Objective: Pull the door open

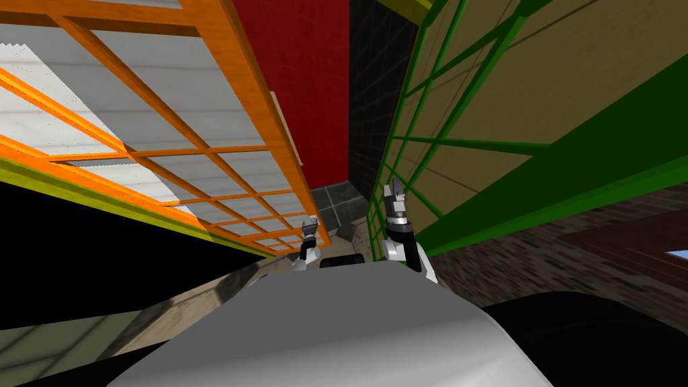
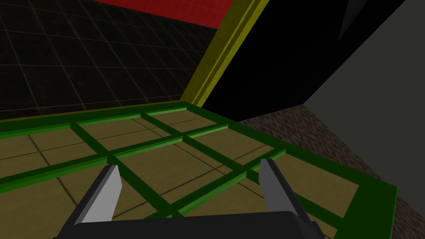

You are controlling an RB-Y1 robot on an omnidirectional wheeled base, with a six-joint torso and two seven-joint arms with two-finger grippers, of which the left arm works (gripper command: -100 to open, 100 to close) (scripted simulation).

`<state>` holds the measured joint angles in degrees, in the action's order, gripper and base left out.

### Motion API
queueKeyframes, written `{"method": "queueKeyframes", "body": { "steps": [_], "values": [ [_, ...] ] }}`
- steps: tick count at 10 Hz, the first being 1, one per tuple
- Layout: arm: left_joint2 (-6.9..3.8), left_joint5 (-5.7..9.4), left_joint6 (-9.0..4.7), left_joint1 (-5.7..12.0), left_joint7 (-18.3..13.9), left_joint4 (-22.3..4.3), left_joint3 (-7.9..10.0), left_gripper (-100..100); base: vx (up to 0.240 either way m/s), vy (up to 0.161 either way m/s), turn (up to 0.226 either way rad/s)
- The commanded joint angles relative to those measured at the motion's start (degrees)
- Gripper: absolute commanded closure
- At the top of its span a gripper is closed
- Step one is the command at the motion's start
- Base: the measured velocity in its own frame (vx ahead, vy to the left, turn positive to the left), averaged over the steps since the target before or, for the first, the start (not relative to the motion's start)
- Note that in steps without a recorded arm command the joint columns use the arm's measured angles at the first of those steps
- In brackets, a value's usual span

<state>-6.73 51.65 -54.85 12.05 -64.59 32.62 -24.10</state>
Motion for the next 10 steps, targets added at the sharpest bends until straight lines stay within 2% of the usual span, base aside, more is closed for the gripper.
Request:
{"method": "queueKeyframes", "body": {
  "steps": [1, 4, 6, 8, 9, 10],
  "values": [
    [-1.78, 0.58, -0.56, -1.28, 0.39, 1.08, 1.13, 100, -0.112, -0.004, -0.001],
    [-2.34, 0.55, -0.53, -1.28, 0.24, 1.12, 1.01, 100, -0.088, -0.009, 0.009],
    [-2.34, 0.55, -0.53, -1.28, 0.24, 0.47, 1.01, 100, -0.057, -0.001, 0.006],
    [-2.52, 0.54, -0.52, -1.28, 0.19, 1.13, 0.97, 100, -0.022, 0.002, 0.006],
    [-2.52, 0.54, -0.52, -1.28, 0.19, 2.46, 0.97, 100, -0.036, 0.007, 0.01],
    [-2.52, 0.54, -0.52, -1.28, 0.19, 1.13, 0.97, 100, -0.013, 0.005, -0.008]
  ]
}}
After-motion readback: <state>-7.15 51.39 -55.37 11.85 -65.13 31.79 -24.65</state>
